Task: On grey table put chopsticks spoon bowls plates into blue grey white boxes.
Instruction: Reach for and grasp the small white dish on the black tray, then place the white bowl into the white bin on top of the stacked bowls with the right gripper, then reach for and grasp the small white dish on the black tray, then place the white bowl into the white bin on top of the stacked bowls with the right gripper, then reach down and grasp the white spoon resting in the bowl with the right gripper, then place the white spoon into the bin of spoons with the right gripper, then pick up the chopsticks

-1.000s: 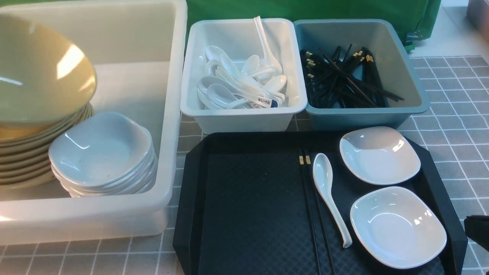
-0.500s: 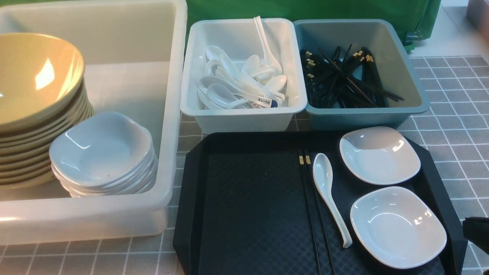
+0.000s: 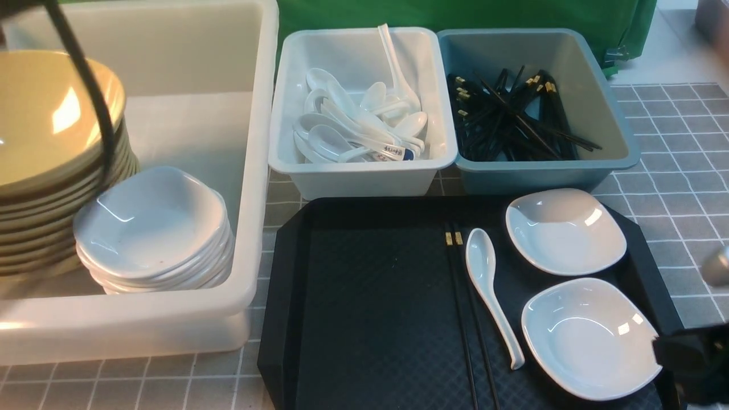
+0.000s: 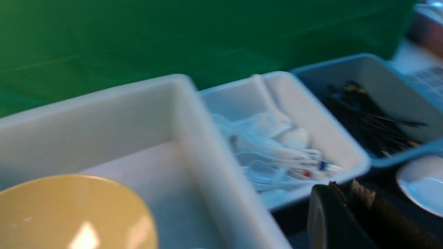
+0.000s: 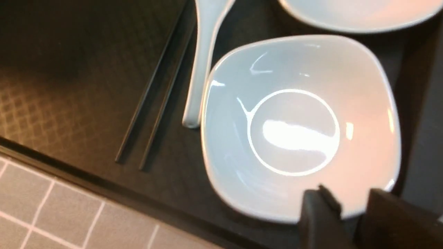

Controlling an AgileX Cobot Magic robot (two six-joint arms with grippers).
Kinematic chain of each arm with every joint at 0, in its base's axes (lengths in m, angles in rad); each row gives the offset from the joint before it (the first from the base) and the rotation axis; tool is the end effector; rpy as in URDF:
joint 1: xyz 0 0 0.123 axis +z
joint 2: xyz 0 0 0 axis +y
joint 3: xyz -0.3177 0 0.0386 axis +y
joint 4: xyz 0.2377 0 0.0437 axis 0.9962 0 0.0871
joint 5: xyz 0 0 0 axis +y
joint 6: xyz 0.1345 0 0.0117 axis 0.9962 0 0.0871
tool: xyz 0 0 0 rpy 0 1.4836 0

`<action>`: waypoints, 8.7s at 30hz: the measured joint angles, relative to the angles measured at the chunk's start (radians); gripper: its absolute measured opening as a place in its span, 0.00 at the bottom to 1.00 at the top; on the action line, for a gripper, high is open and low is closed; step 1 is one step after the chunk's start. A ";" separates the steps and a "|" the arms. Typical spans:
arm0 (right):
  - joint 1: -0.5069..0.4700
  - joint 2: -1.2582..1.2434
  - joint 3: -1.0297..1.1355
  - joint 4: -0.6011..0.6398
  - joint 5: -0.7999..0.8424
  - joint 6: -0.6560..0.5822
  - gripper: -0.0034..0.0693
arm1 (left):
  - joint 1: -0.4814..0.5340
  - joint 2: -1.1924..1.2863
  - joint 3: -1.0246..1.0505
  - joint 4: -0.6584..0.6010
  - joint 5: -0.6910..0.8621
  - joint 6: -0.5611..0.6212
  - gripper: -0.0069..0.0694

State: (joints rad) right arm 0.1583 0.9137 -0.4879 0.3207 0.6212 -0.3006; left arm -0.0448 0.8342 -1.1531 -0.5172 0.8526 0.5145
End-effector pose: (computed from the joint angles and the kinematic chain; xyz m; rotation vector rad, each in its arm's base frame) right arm 0.1440 0.0481 0.2329 -0.3197 2.4850 0.2813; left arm 0.1413 -0.0567 0.4542 0.4422 1.8791 -0.2965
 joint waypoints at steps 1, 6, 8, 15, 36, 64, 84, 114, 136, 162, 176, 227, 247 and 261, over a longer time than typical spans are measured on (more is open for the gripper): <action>0.000 0.048 -0.030 -0.013 0.005 -0.004 0.44 | -0.035 -0.036 0.039 0.003 0.012 0.001 0.09; 0.000 0.267 -0.156 -0.098 0.005 -0.007 0.58 | -0.113 -0.244 0.320 0.074 0.029 0.001 0.08; 0.000 0.348 -0.196 -0.113 0.003 -0.007 0.59 | -0.116 -0.329 0.428 0.115 0.034 0.001 0.08; 0.000 0.573 -0.309 -0.159 -0.035 0.009 0.60 | -0.116 -0.624 0.694 0.170 0.032 -0.005 0.08; 0.001 0.630 -0.455 0.000 0.194 -0.093 0.15 | -0.116 -0.809 0.829 0.169 -0.197 0.006 0.08; 0.587 1.140 -1.261 0.787 -0.116 -0.636 0.24 | -0.116 -0.809 0.829 0.190 -0.205 0.006 0.08; 0.325 0.874 -1.120 -0.348 0.406 0.079 0.18 | -0.116 -0.809 0.829 0.197 -0.205 0.006 0.08; 0.005 0.903 -0.691 0.092 0.064 -0.108 0.32 | -0.116 -0.809 0.829 0.201 -0.205 0.006 0.08; -0.025 0.933 -0.770 -0.001 0.180 -0.063 0.56 | -0.116 -0.809 0.829 0.212 -0.205 0.006 0.08; 0.346 0.790 -1.023 0.464 0.045 -0.319 0.13 | -0.116 -0.809 0.829 0.217 -0.205 0.006 0.08; 0.621 1.129 -1.263 0.521 -0.222 -0.402 0.45 | -0.116 -0.809 0.829 0.217 -0.205 0.006 0.08; 0.326 0.730 -0.905 -0.062 -0.032 -0.094 0.18 | -0.117 -0.809 0.829 0.216 -0.211 0.006 0.08; 0.255 1.025 -1.477 -0.031 0.384 0.070 0.65 | -0.117 -0.809 0.829 0.165 -0.212 0.001 0.08; 0.253 0.370 -0.699 -0.271 0.332 0.099 0.21 | -0.117 -0.182 0.599 -0.425 0.219 0.114 0.08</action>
State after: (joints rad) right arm 0.4111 1.2836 -1.1870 0.0495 0.9534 -0.2020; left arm -0.1620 0.6526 -0.5538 -0.9419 1.0716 0.6288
